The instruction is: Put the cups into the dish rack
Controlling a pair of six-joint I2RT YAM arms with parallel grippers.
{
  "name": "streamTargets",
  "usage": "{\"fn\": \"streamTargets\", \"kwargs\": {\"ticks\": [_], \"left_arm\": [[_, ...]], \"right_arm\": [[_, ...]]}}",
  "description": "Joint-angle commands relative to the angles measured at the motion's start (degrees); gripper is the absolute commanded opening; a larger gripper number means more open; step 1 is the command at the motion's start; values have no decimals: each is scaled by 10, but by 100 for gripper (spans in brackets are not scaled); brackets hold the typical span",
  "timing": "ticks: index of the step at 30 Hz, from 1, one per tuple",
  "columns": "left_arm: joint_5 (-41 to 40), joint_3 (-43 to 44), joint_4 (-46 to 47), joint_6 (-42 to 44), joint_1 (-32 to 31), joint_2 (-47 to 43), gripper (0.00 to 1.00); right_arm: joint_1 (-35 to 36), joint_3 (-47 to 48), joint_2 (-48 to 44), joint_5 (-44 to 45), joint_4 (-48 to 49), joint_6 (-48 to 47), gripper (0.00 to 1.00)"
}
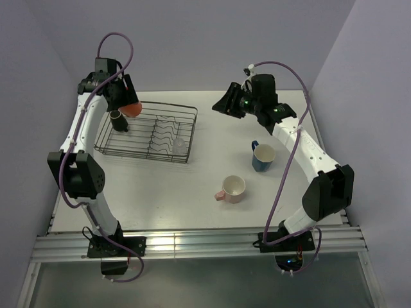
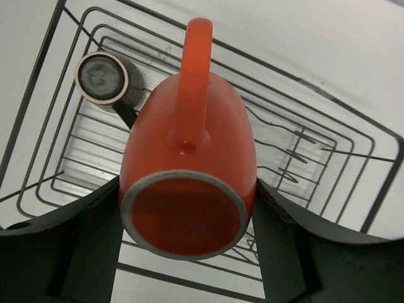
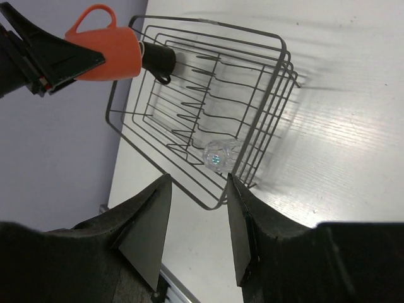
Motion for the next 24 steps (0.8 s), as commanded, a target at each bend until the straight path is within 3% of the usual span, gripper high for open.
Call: {"fn": "streamTargets", "kwargs": {"ticks": [1,24], "left_arm": [[-25,61,-17,39,1,0,0],[-38,84,-59,57,-6,140,0]], "right_arm": [[-4,-6,-22,15,-9,-25,48],[-4,-25,-28,15,-3,-30,48]]}}
